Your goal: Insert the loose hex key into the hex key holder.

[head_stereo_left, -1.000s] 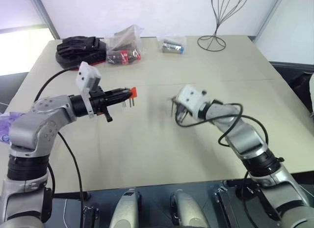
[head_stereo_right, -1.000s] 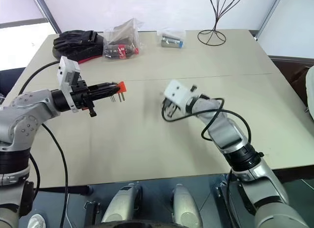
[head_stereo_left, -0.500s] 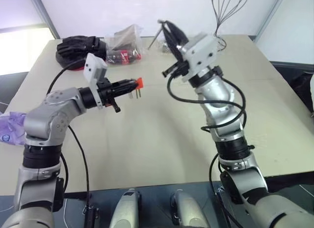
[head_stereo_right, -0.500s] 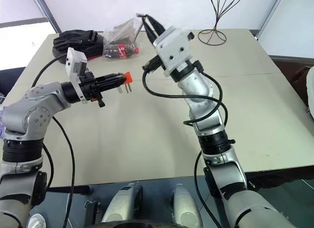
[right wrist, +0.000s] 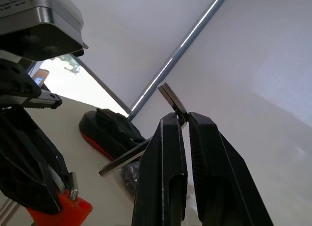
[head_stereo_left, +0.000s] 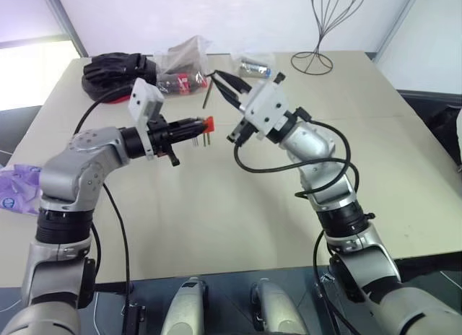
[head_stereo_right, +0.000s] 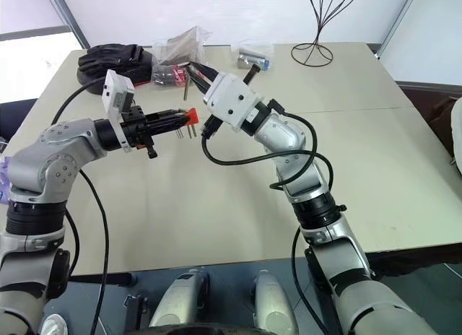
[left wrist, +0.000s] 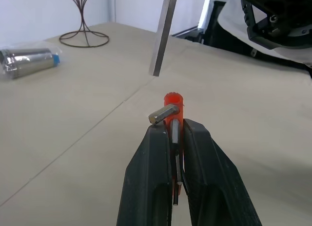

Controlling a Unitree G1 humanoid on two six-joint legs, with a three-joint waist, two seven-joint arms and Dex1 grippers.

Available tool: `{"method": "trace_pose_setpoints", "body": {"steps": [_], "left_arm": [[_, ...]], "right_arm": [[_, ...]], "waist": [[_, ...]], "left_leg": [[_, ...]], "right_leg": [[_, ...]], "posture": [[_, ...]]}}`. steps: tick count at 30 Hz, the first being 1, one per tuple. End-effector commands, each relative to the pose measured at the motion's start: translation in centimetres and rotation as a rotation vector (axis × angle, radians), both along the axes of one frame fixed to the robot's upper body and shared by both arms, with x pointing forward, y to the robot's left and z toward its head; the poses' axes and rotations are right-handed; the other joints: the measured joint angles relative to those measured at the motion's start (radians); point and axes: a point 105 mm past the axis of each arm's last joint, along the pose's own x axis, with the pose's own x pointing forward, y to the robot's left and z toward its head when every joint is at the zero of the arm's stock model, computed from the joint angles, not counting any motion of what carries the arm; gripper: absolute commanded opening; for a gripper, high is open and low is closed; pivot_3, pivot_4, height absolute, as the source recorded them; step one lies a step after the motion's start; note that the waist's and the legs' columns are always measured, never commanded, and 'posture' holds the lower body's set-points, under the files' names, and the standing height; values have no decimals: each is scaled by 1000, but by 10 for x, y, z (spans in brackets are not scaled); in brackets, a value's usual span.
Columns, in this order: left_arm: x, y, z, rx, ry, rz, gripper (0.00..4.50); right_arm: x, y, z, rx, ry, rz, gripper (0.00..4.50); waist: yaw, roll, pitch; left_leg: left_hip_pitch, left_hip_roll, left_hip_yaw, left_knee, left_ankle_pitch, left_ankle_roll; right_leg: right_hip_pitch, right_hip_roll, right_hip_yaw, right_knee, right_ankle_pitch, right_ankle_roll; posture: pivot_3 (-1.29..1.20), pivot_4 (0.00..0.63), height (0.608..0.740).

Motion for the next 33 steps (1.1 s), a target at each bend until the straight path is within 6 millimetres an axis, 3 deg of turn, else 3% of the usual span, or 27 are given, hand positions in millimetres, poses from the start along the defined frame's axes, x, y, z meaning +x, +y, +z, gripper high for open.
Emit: {"method": "trace_pose_setpoints", "body": {"steps": [1, 15, 33], "left_arm": [[-3, 1, 12, 11, -63, -6, 0], [-1, 6, 8, 30, -61, 5, 0], [-2, 2, 10, 17, -68, -1, 0]], "right_arm": [[-8, 1, 12, -15, -53, 19, 23], [-12, -13, 20, -66, -70, 7, 23], [-14, -5, 11, -77, -24, 39, 23]], "waist": [[0, 0, 0], [1, 0, 0], [1, 0, 0]], "left_leg": [[0, 0, 0, 0, 0, 0], [0, 0, 0, 0, 0, 0], [0, 0, 0, 0, 0, 0]], "right_leg": [[0, 0, 0, 0, 0, 0], [0, 0, 0, 0, 0, 0], [0, 0, 0, 0, 0, 0]], "posture": [[0, 150, 740], [0, 150, 740], [0, 150, 740]]}}
